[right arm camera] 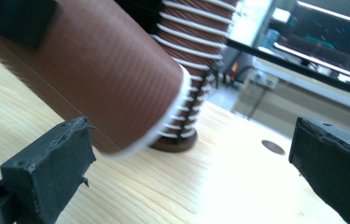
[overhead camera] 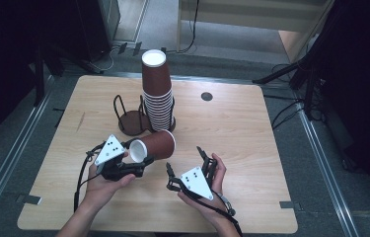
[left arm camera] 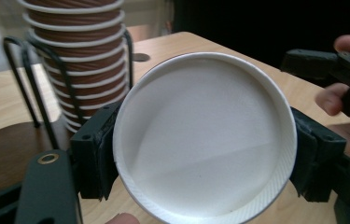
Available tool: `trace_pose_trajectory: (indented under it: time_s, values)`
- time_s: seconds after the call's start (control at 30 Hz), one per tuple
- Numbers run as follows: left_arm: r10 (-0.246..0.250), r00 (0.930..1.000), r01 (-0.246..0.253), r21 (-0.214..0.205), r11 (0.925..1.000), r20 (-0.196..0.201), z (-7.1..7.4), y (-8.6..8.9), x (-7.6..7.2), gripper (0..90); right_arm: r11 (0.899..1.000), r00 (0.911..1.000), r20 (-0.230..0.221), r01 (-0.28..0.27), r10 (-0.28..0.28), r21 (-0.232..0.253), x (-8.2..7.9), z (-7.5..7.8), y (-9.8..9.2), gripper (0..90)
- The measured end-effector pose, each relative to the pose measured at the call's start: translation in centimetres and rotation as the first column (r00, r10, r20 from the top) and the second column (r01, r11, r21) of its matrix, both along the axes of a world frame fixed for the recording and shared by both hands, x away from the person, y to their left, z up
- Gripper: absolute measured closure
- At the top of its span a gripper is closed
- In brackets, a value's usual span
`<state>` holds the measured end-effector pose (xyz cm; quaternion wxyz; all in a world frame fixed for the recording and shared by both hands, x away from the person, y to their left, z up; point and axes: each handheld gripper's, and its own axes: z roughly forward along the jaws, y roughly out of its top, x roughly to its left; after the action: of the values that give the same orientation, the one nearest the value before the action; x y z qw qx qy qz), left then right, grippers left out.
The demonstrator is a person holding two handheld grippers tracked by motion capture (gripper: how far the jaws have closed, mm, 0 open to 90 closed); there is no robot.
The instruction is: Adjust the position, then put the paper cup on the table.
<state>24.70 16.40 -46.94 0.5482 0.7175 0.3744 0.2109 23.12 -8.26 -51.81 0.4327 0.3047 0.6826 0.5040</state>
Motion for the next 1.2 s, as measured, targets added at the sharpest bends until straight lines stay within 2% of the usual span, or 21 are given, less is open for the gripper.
trace_pose_trajectory:
  time_s: [0.07,0.2,0.33,0.43,0.5,0.6,0.77,0.8,0.87,0.93,1.03,1.1,1.13,1.2]
  values:
    - [0.017,0.9998,-0.016,-0.021,0.9996,0.009,0.0,0.2,0.1,24.2,0.999,0.9994,-0.023,0.028,-0.027,0.025,0.3,0.0,-0.2,0.0]
    - [-0.001,0.9999,0.001,-0.051,0.9987,0.013,-0.1,0.3,0.2,24.2,0.991,0.9961,-0.071,0.062,-0.054,0.116,0.7,0.3,-0.8,0.0]
    - [-0.007,0.9993,0.009,-0.074,0.9972,0.035,-0.5,-0.1,0.2,24.2,0.971,0.9907,-0.107,0.106,-0.085,0.215,1.0,0.9,-1.2,0.0]
    - [-0.011,0.9985,0.016,-0.102,0.9947,0.054,-0.8,-0.2,0.3,24.1,0.966,0.9879,-0.118,0.125,-0.101,0.225,0.9,1.3,-1.1,0.0]
    - [-0.005,0.9974,0.014,-0.118,0.9929,0.072,-1.0,-0.2,0.3,24.1,0.956,0.9856,-0.144,0.125,-0.089,0.265,0.8,1.5,-1.0,0.0]
    - [0.011,0.9954,0.003,-0.139,0.9903,0.096,-1.2,-0.2,0.3,24.2,0.933,0.9804,-0.189,0.120,-0.058,0.340,0.7,1.8,-1.0,0.0]
    - [0.014,0.9909,0.009,-0.169,0.9856,0.134,-1.5,-0.4,0.3,24.2,0.895,0.9684,-0.242,0.159,-0.060,0.417,0.6,2.4,-1.0,0.0]
    - [0.015,0.9905,0.008,-0.167,0.9859,0.137,-1.6,-0.5,0.2,24.2,0.881,0.9637,-0.260,0.175,-0.062,0.439,0.6,2.7,-1.0,0.0]
    - [0.016,0.9888,0.009,-0.166,0.9860,0.149,-1.7,-0.7,0.2,24.2,0.872,0.9566,-0.285,0.190,-0.061,0.450,0.5,3.0,-0.9,0.0]
    - [0.024,0.9881,0.004,-0.182,0.9833,0.152,-1.8,-0.9,0.2,24.3,0.871,0.9454,-0.322,0.199,-0.050,0.449,0.4,3.3,-0.6,0.0]
    - [0.031,0.9851,0.001,-0.186,0.9825,0.169,-1.7,-0.9,0.1,24.3,0.850,0.9407,-0.338,0.204,-0.032,0.486,0.1,3.7,-0.2,0.0]
    - [0.034,0.9838,-0.001,-0.186,0.9826,0.176,-1.7,-0.9,0.0,24.4,0.829,0.9392,-0.343,0.203,-0.014,0.521,0.0,4.0,-0.1,0.0]
    - [0.034,0.9824,0.000,-0.184,0.9830,0.183,-1.7,-0.9,0.0,24.5,0.813,0.9371,-0.349,0.207,-0.005,0.544,0.0,4.1,-0.1,0.0]
    - [0.030,0.9803,0.006,-0.180,0.9837,0.195,-1.9,-0.9,0.0,24.6,0.788,0.9264,-0.376,0.227,0.006,0.572,0.2,4.2,0.1,0.0]
